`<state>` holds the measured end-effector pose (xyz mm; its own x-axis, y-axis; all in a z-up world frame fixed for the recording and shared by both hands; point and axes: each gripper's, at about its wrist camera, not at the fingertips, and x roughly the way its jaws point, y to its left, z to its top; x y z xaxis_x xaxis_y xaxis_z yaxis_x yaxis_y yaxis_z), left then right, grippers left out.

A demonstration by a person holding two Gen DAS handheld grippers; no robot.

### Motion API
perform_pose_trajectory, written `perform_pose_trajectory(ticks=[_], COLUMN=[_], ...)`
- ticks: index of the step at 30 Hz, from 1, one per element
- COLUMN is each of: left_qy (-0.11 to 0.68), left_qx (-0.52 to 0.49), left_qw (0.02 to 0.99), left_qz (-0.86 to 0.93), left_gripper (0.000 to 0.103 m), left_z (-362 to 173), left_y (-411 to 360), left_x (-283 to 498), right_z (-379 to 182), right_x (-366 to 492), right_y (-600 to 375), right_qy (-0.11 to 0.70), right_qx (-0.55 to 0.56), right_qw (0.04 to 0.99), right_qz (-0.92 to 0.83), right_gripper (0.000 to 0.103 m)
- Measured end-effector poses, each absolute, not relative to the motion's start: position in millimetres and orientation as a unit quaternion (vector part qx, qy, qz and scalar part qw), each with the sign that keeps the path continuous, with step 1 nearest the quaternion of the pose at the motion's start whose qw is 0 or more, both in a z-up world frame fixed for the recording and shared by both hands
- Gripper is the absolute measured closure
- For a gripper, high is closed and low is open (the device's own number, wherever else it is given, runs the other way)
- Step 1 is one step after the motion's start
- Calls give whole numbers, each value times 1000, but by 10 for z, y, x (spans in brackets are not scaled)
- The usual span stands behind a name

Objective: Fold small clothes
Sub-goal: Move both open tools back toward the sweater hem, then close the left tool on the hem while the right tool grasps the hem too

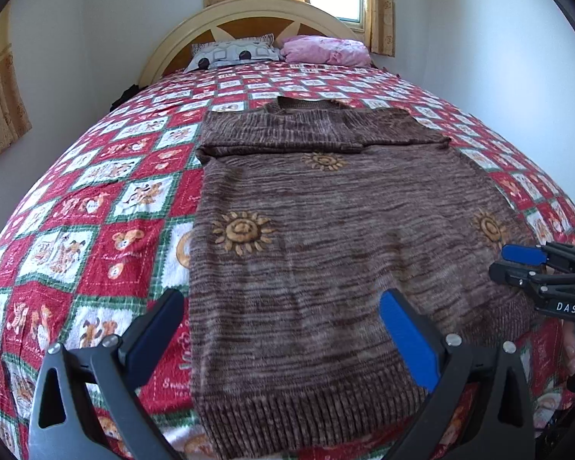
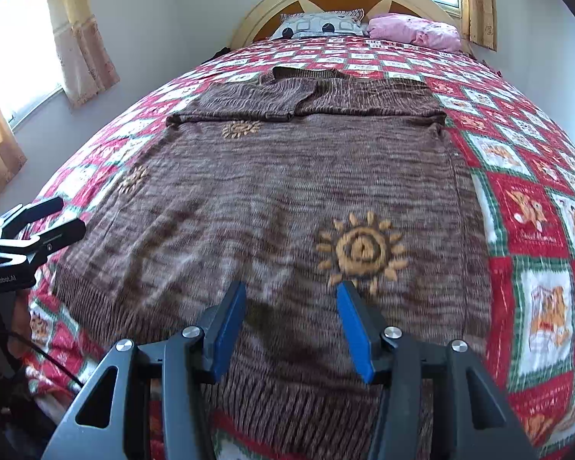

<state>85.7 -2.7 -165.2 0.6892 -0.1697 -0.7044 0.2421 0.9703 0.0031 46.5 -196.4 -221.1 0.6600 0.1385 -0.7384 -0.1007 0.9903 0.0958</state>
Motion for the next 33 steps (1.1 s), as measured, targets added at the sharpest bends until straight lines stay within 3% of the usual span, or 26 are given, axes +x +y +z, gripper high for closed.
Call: perform_pose_trajectory(ticks=[17,24,26,28,30,33], left_qy=[393,421,425,437,460,475], left_qx=[63,13,7,-6,-28,-42], left_qw=[912,903,901,893,879,870], left_qz=[-98,-84,-88,-103,-121,-128], left_gripper=[0,1,9,29,42,42], left_z=[-1826,-1909,-1934,-1987,-2069,-2161], left_y=[154,539,563,567,571,542], left_x=[450,369,349,349,380,386], right_z=[-2269,-2310,-2329,-2335,-2323,-2304], right_x=[-70,-254,-301,-343,-358,-384], right_y=[-2125,-2334,-2418,-2497,-2522,-2517], right_qy=[403,405,405,402,401,399], right_qx=[26,37,42,53,58,52], right_qw=[912,912,912,913,913,914], right_qz=[68,52,45,44,46,43], right_gripper=[51,51,51,51,51,51])
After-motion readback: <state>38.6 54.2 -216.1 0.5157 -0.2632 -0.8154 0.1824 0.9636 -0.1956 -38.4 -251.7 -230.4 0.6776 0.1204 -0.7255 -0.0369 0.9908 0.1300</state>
